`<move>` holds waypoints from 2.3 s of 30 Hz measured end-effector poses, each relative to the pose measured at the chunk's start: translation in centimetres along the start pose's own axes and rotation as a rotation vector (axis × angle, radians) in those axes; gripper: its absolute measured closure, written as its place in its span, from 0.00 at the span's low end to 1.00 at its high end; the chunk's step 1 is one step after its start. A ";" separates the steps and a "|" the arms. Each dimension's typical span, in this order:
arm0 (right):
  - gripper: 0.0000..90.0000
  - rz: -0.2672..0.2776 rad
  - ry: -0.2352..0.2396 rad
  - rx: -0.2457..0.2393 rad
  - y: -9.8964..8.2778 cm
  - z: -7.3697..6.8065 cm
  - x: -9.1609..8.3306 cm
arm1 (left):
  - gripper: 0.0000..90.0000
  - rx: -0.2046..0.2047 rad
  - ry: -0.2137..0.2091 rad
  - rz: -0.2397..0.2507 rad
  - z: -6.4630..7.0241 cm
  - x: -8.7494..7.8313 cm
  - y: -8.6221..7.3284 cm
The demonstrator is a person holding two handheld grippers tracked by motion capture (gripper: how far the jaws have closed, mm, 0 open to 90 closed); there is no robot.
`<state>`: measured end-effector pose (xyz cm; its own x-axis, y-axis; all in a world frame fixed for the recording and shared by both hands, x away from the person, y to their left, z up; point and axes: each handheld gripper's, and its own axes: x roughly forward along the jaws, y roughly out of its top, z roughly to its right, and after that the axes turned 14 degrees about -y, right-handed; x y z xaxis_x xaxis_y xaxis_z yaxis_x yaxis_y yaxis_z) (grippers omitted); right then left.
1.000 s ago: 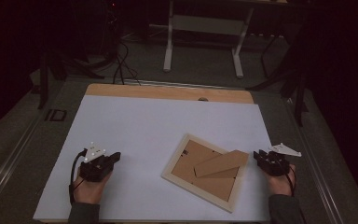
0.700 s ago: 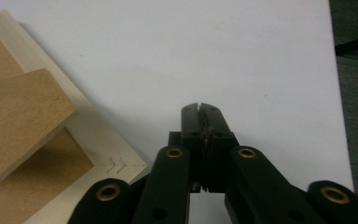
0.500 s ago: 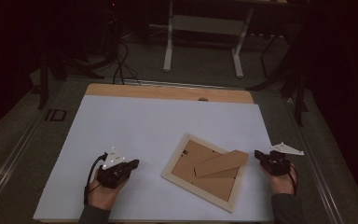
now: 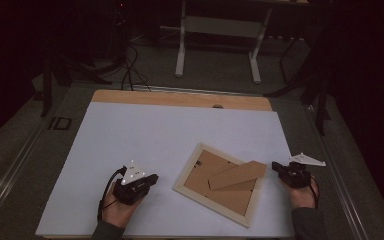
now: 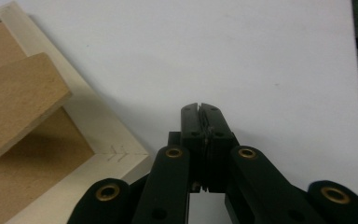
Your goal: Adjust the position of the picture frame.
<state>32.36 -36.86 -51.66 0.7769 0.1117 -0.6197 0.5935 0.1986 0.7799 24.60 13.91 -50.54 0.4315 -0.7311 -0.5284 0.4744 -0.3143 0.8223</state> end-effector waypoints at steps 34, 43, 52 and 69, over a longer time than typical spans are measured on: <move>1.00 -0.037 0.039 -0.043 -0.7 -1.4 0.2 | 1.00 0.127 -0.189 -0.170 4.3 6.1 -0.2; 1.00 -0.042 0.037 -0.024 -0.9 -1.3 0.4 | 1.00 0.133 -0.183 -0.184 4.3 6.9 -0.1; 1.00 -0.037 0.031 -0.021 -0.9 -1.5 0.4 | 1.00 0.110 -0.167 -0.163 3.8 6.9 0.3; 1.00 -0.029 0.028 -0.016 -0.7 -1.9 0.3 | 1.00 0.021 -0.109 -0.114 1.7 7.5 0.9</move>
<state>31.73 -35.14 -52.58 0.7529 0.1325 -0.6446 0.6124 0.2175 0.7600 26.98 7.11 -53.42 0.2893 -0.7514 -0.5930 0.4985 -0.4106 0.7635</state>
